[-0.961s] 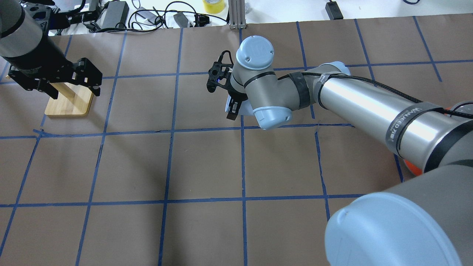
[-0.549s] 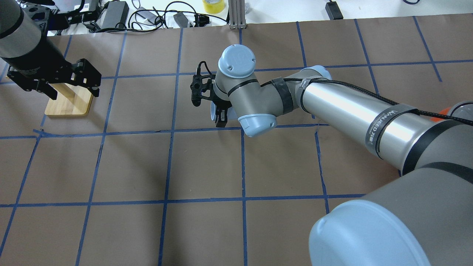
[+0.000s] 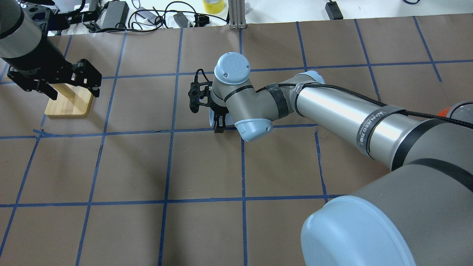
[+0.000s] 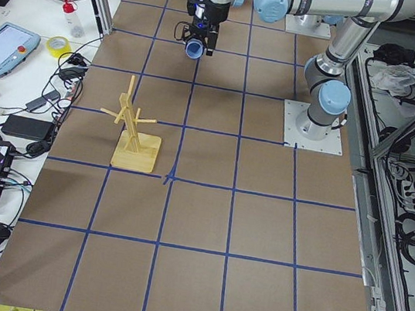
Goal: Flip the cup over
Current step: 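Lower the cup and tip it onto its side, opening the right gripper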
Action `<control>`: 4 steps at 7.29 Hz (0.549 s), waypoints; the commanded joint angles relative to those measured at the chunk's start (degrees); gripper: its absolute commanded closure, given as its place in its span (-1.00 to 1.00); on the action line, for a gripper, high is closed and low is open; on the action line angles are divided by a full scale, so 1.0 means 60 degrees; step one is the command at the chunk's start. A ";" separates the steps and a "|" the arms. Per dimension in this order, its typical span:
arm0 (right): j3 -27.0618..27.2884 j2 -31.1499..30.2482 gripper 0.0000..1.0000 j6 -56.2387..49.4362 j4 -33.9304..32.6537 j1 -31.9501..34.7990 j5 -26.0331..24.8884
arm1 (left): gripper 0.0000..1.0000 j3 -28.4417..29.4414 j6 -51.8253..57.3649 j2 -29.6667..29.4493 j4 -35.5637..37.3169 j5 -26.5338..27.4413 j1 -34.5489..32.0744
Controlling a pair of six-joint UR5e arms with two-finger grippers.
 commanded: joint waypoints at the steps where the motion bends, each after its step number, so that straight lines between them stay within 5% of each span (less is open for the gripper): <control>1: 0.0049 0.0025 -0.37 0.0005 0.0061 0.0002 -0.0027 | -1.00 -0.0047 -0.0034 -0.0109 0.0397 0.0094 0.0054; 2: 0.0064 0.0025 -0.80 0.0006 0.0061 0.0002 -0.0114 | -1.00 -0.0061 -0.0033 -0.0021 0.0398 0.0095 0.0054; 4: 0.0049 -0.0048 -1.00 0.0049 0.0134 0.0002 -0.0598 | -1.00 -0.0061 -0.0005 0.0067 0.0311 0.0037 0.0083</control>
